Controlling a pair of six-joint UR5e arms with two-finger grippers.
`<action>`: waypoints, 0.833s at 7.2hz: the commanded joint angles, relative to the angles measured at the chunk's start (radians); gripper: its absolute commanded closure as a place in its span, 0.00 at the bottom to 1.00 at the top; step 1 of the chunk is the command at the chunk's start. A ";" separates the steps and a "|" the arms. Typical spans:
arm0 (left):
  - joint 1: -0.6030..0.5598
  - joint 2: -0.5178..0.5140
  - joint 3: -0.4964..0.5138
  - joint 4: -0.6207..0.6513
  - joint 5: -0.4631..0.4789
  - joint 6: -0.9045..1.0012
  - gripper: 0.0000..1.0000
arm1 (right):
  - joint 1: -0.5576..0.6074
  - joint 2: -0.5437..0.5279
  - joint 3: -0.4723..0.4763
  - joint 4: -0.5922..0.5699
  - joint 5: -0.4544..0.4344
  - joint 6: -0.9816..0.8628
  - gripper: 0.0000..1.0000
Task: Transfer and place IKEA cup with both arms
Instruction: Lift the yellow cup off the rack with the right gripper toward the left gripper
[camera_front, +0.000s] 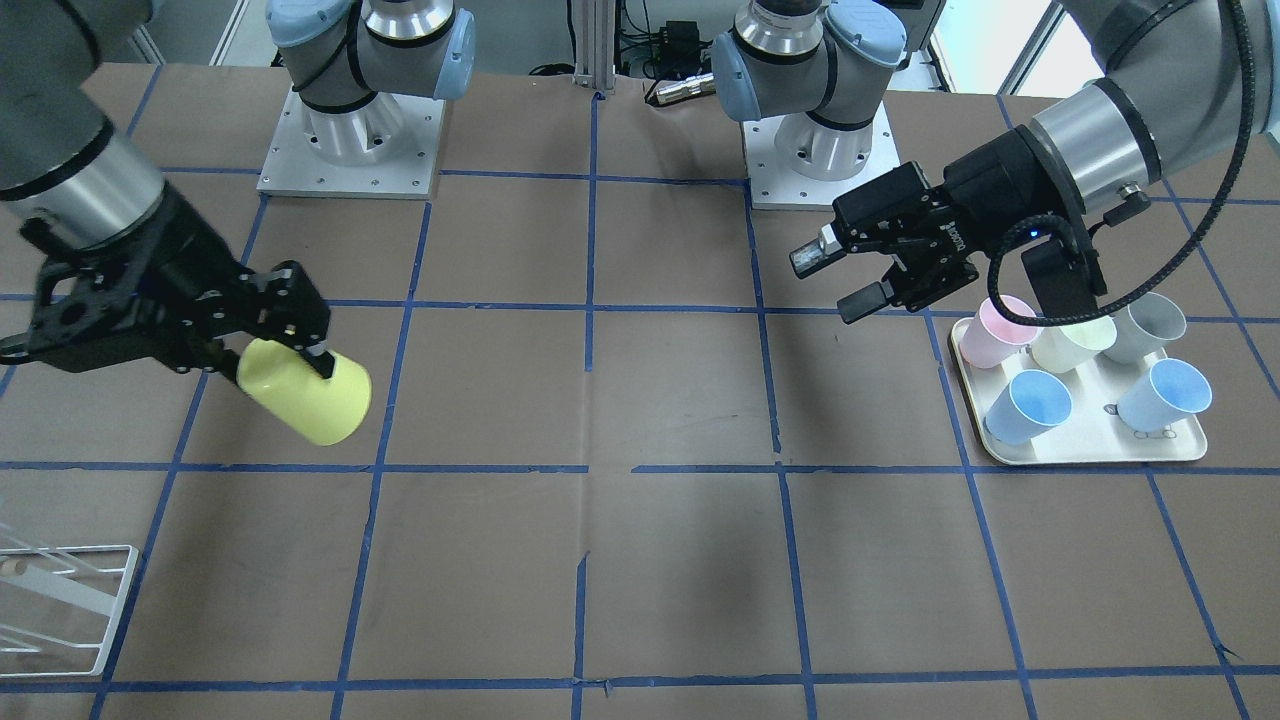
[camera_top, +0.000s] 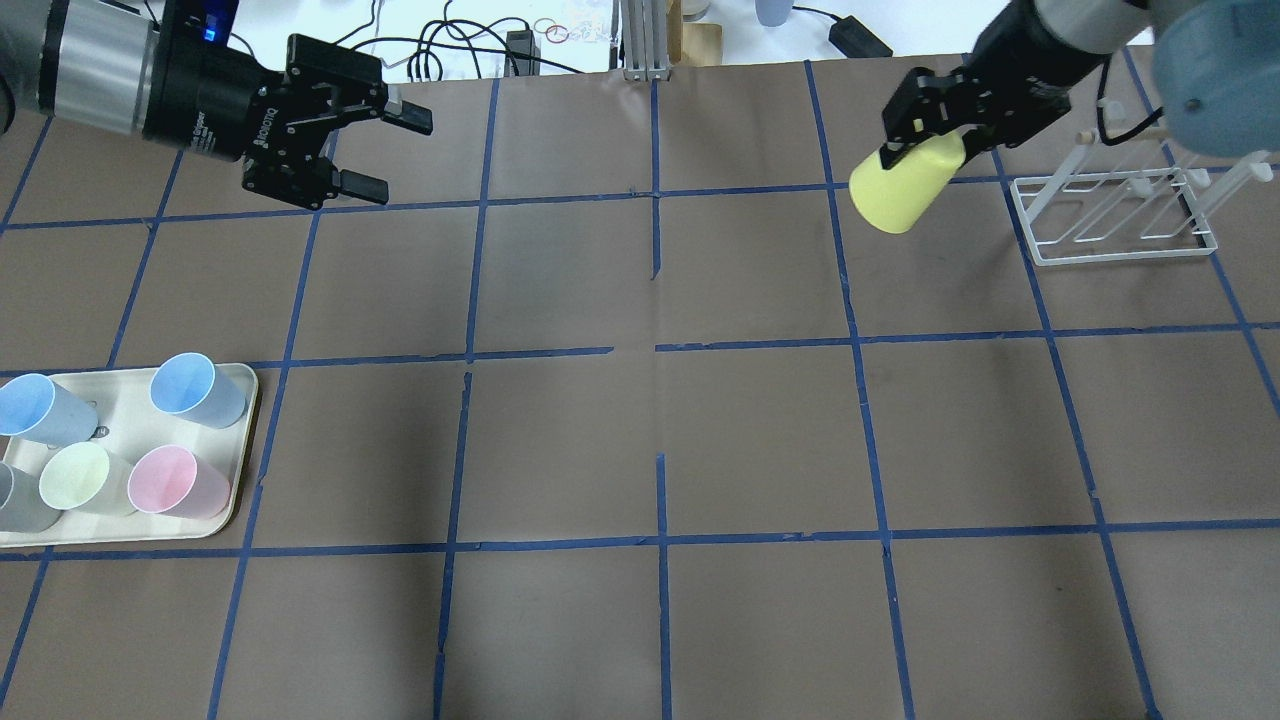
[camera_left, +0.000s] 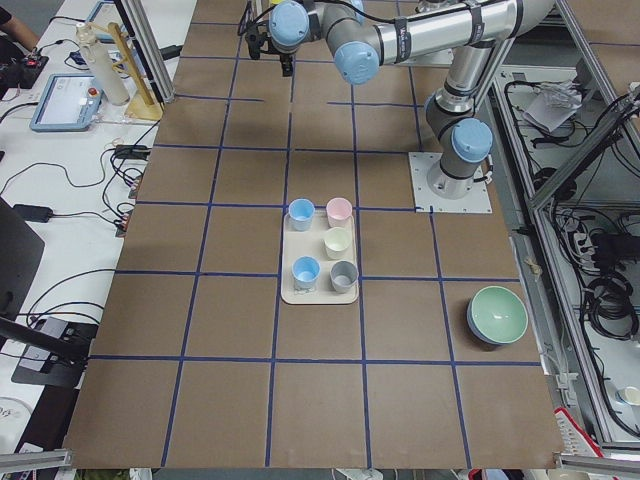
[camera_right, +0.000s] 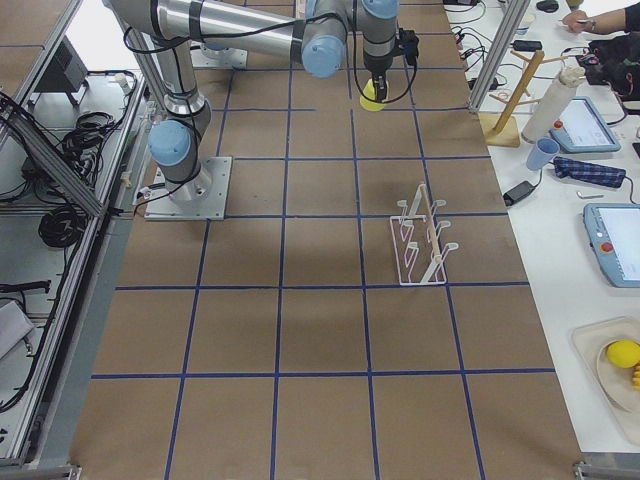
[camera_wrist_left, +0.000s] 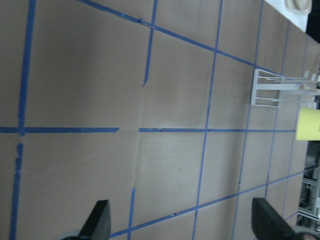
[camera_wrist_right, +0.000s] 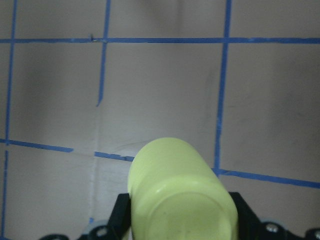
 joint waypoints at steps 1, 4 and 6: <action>-0.009 0.004 -0.025 -0.001 -0.230 -0.003 0.00 | 0.065 -0.020 0.000 0.013 0.311 0.174 1.00; -0.043 0.004 -0.079 0.002 -0.407 -0.001 0.00 | 0.047 -0.030 0.015 0.027 0.816 0.346 1.00; -0.088 -0.004 -0.079 0.004 -0.423 -0.001 0.00 | -0.051 -0.022 0.050 0.114 1.060 0.354 1.00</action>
